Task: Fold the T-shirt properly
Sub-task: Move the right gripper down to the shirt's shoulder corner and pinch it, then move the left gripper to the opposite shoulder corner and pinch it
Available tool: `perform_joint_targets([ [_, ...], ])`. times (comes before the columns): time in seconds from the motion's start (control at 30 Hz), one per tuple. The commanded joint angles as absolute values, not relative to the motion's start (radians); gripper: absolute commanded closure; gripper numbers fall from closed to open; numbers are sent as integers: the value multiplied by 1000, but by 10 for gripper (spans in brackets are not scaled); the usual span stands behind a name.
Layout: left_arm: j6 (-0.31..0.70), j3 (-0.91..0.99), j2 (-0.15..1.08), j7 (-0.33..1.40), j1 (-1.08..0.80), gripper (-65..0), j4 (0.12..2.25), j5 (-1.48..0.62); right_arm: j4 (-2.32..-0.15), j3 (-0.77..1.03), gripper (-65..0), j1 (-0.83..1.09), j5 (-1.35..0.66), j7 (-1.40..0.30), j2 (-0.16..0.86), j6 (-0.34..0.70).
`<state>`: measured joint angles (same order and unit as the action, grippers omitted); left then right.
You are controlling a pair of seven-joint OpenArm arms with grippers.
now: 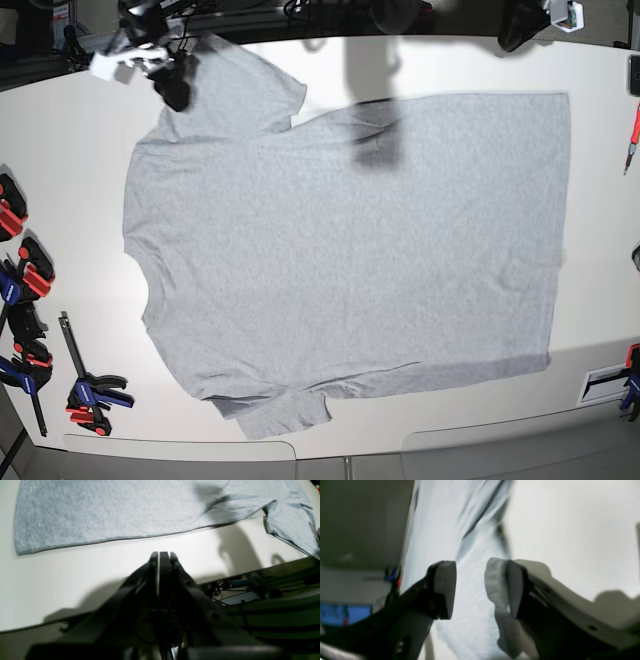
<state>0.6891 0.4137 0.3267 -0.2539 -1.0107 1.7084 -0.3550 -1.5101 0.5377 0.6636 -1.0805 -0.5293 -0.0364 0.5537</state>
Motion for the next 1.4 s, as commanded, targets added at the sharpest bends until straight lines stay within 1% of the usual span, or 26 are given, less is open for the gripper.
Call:
perform_joint_targets([
  [0.0, 698, 420, 333, -277, -1025, 0, 1723, -369, -1512, 516, -310, 673, -1039, -553, -41, 521],
  [0.1, 698, 420, 333, -277, -1025, 0, 1723, -368, -1512, 468, -310, 673, -1002, -537, -60, 485],
  [0.2, 698, 420, 332, -277, -1025, 0, 1723, -369, -1512, 463, -310, 673, -991, -534, -75, 485],
  [0.3, 698, 420, 330, -278, -1025, 0, 1723, -369, -1512, 463, -309, 673, -991, -535, -67, 485],
  [0.33, 698, 420, 330, -278, -1025, 0, 1723, -369, -1512, 463, -295, 673, -991, -535, -66, 485],
  [0.37, 698, 420, 330, -283, -1024, 0, 1723, -369, -1512, 463, -258, 673, -991, -535, -66, 485],
  [0.4, 698, 420, 330, -290, -1024, 0, 1723, -369, -1512, 463, -200, 673, -991, -536, -66, 486],
  [0.47, 698, 420, 330, -291, -1018, 0, 1723, -369, -1512, 463, -51, 673, -990, -542, -67, 490],
  [0.5, 698, 420, 330, -284, -1013, 0, 1723, -369, -1512, 463, 0, 673, -990, -550, -66, 491],
  [0.57, 698, 420, 330, -285, -1005, 0, 1723, -369, -1512, 463, 0, 673, -984, -566, -67, 491],
  [0.6, 698, 420, 330, -285, -998, -17, 1723, -369, -1512, 463, 0, 673, -969, -566, -67, 491],
  [0.7, 698, 420, 331, -284, -974, -162, 1723, -369, -1512, 463, 0, 673, -937, -562, -67, 490],
  [0.73, 698, 420, 331, -274, -963, -198, 1723, -369, -1512, 463, 0, 673, -937, -562, -67, 490],
  [0.77, 698, 420, 331, -255, -951, -210, 1723, -370, -1512, 463, 0, 673, -937, -562, -67, 490],
  [0.83, 698, 421, 340, -173, -920, -209, 1723, -389, -1512, 463, 0, 674, -937, -562, -67, 490],
  [0.93, 698, 447, 354, 31, -857, -209, 1723, -476, -1512, 463, 0, 674, -937, -562, -67, 490],
  [1.1, 698, 584, 398, 265, -753, -209, 1723, -712, -1512, 464, 0, 673, -937, -562, -70, 490],
  [1.17, 650, 646, 432, 342, -719, -209, 1720, -776, -1512, 464, 0, 674, -937, -562, -70, 490],
  [1.27, 574, 712, 493, 394, -689, -209, 1680, -835, -1512, 463, 0, 673, -937, -562, -70, 490],
  [1.37, 485, 727, 553, 434, -657, -209, 1563, -872, -1512, 464, 0, 673, -937, -562, -70, 490],
])
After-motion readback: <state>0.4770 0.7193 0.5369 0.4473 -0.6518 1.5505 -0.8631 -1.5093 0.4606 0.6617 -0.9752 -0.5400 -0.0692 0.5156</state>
